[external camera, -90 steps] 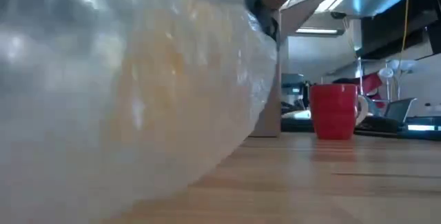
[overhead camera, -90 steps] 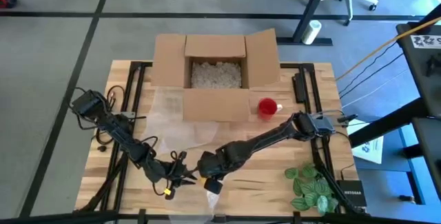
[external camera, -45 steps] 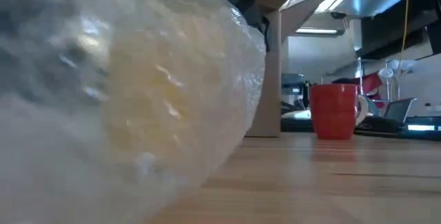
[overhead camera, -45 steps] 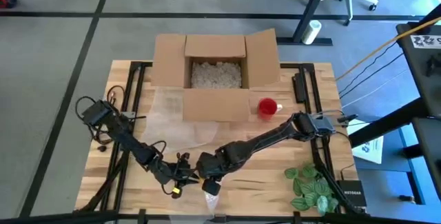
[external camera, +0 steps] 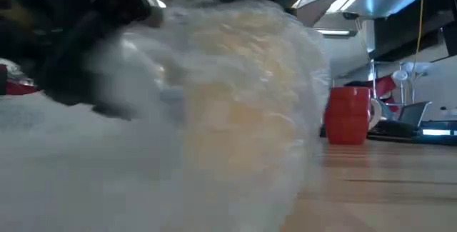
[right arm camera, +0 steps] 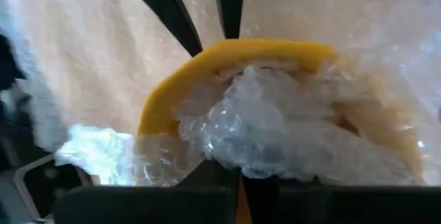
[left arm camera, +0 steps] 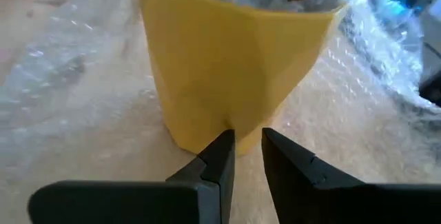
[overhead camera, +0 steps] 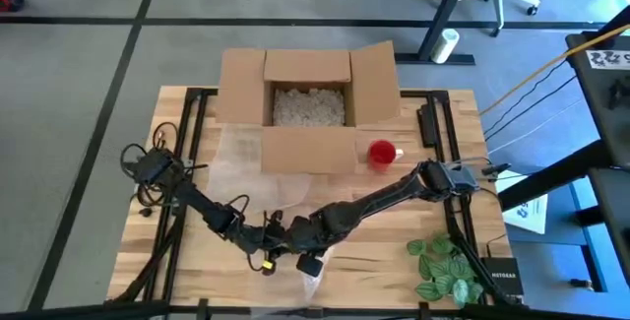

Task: Wrap mug
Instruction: Wrap the yellow mug using the bubble wrap

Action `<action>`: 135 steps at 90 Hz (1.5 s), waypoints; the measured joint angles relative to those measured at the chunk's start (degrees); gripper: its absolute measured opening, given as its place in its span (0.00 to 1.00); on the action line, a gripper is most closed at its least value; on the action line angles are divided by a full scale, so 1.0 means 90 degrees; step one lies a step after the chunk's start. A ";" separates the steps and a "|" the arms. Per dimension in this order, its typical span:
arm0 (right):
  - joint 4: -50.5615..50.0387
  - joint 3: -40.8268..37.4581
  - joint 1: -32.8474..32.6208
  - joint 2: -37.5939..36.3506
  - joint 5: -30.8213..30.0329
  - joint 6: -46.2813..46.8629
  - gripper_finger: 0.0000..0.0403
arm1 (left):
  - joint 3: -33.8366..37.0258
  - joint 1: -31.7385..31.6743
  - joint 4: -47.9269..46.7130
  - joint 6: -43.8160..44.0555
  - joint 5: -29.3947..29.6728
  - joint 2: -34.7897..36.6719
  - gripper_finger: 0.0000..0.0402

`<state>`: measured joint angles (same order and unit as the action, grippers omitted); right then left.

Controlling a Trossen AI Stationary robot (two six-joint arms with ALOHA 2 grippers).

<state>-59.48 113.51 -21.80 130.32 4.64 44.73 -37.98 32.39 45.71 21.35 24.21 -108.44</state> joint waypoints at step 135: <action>0.0235 -0.0514 -0.0072 -0.0003 -0.0058 -0.0538 0.00 | 0.0041 0.1818 -0.4746 0.2112 0.2008 0.1909 0.14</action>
<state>-57.37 108.88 -22.45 130.29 4.12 39.89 -37.60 48.75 3.00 40.36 42.28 -91.26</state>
